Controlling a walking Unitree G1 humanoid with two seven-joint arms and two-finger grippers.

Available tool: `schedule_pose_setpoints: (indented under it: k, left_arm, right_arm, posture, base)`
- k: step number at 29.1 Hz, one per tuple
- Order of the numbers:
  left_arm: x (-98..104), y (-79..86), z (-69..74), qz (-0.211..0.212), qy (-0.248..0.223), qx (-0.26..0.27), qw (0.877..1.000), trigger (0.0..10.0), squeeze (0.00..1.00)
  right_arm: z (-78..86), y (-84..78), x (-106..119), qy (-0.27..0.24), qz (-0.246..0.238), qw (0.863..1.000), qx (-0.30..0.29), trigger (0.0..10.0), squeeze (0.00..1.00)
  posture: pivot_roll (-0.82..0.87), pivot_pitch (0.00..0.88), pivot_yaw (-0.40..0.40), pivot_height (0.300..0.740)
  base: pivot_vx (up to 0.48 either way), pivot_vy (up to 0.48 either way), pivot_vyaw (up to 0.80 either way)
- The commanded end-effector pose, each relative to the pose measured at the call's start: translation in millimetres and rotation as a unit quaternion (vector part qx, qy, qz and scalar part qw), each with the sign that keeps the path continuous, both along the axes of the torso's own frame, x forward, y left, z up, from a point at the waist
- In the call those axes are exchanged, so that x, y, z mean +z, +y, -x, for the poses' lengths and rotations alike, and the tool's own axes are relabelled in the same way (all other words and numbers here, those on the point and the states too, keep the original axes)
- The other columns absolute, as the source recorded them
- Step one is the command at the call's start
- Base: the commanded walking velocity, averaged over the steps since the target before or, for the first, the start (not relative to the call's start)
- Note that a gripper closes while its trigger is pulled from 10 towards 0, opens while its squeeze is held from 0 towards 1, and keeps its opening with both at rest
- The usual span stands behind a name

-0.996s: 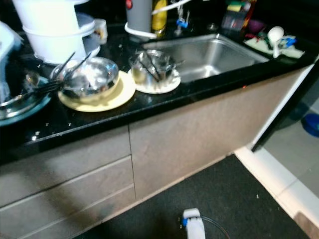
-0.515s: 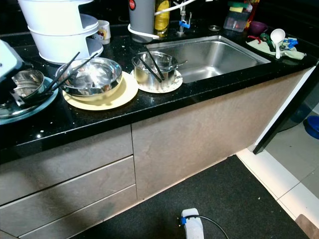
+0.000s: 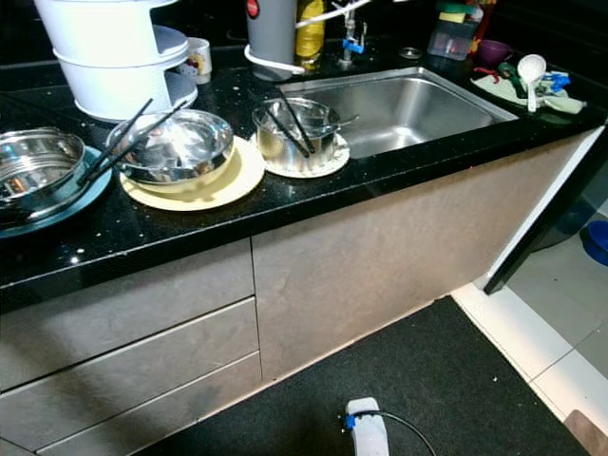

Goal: Kitchen organization

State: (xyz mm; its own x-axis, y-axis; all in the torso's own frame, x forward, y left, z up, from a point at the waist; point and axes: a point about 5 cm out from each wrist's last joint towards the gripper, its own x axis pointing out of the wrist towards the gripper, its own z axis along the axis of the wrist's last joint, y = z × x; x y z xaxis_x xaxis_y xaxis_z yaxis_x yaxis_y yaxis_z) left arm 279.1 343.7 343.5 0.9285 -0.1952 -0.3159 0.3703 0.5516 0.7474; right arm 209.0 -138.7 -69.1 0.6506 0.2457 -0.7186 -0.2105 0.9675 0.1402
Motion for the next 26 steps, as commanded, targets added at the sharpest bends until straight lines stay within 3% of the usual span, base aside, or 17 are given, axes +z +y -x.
schedule_pose_setpoints:
  k: [1, 9, 11, 12, 13, 18, 20, 21, 23, 24, 25, 26]
  left_arm:
    - [0, 7.5, 0.3, -0.025, 0.012, 0.024, 0.999, 10.0, 0.18]
    - [-13, 10.2, -5.3, -0.029, 0.034, 0.033, 0.998, 10.0, 0.17]
    - [-20, 12.4, -8.3, -0.036, 0.046, 0.038, 0.998, 10.0, 0.08]
    - [-20, 12.4, -8.3, -0.036, 0.046, 0.038, 0.998, 10.0, 0.08]
    - [-25, 14.0, -10.5, -0.039, 0.050, 0.042, 0.997, 10.0, 0.00]
    - [-30, 12.6, -14.5, -0.039, 0.053, 0.042, 0.997, 10.0, 0.00]
    - [-31, 11.7, -16.1, -0.034, 0.055, 0.041, 0.997, 7.3, 0.00]
    - [-32, 11.0, -16.7, -0.032, 0.057, 0.039, 0.997, 4.3, 0.00]
    - [-34, 10.2, -17.8, -0.031, 0.059, 0.037, 0.997, 4.5, 0.00]
    - [-34, 9.9, -18.2, -0.031, 0.060, 0.036, 0.997, 3.6, 0.00]
    - [-35, 9.7, -18.4, -0.031, 0.060, 0.036, 0.997, 3.6, 0.00]
    - [-35, 9.4, -19.0, -0.031, 0.060, 0.034, 0.997, 2.6, 0.00]
  right_arm:
    - [6.8, -0.8, -4, 0.016, 0.001, 1.000, 0.000, 10.0, 0.00]
    - [5.5, -1.3, -4, 0.015, 0.002, 1.000, -0.001, 10.0, 0.00]
    - [5.4, -1.8, -4, 0.015, 0.002, 1.000, -0.002, 10.0, 0.00]
    - [5.4, -1.8, -4, 0.015, 0.002, 1.000, -0.002, 10.0, 0.00]
    - [5.8, -1.9, -4, 0.016, 0.002, 1.000, -0.002, 10.0, 0.00]
    - [5.3, -1.5, -4, 0.014, 0.002, 1.000, -0.002, 10.0, 0.00]
    - [5.0, -1.1, -3, 0.014, 0.001, 1.000, -0.003, 10.0, 0.00]
    - [5.0, -1.3, -3, 0.014, 0.001, 1.000, -0.003, 10.0, 0.00]
    - [4.8, -1.5, -3, 0.013, 0.001, 1.000, -0.003, 10.0, 0.00]
    - [5.0, -1.7, -3, 0.013, 0.002, 1.000, -0.003, 10.0, 0.00]
    - [5.1, -1.8, -4, 0.014, 0.002, 1.000, -0.003, 10.0, 0.00]
    - [4.9, -1.7, -3, 0.013, 0.002, 1.000, -0.003, 10.0, 0.00]
  posture:
    - [0.01, 0.143, -0.050, 0.740]
    - [0.01, 0.142, -0.049, 0.740]
    - [0.00, 0.143, -0.047, 0.740]
    - [0.00, 0.143, -0.047, 0.740]
    - [0.00, 0.143, -0.047, 0.740]
    - [0.00, 0.144, -0.047, 0.740]
    - [0.00, 0.145, -0.045, 0.740]
    - [0.00, 0.146, -0.046, 0.740]
    - [0.00, 0.146, -0.046, 0.740]
    - [0.00, 0.146, -0.046, 0.740]
    - [0.00, 0.146, -0.046, 0.740]
    - [0.00, 0.147, -0.046, 0.740]
  base:
    - [0.000, 0.000, 0.00]
    - [0.000, 0.000, 0.00]
    - [0.000, 0.000, 0.00]
    - [0.000, 0.000, 0.00]
    - [0.000, 0.000, 0.00]
    - [0.000, 0.000, 0.00]
    - [0.000, 0.000, 0.00]
    - [0.000, 0.000, 0.00]
    - [0.000, 0.000, 0.00]
    - [0.000, 0.000, 0.00]
    - [0.000, 0.000, 0.00]
    - [0.000, 0.000, 0.00]
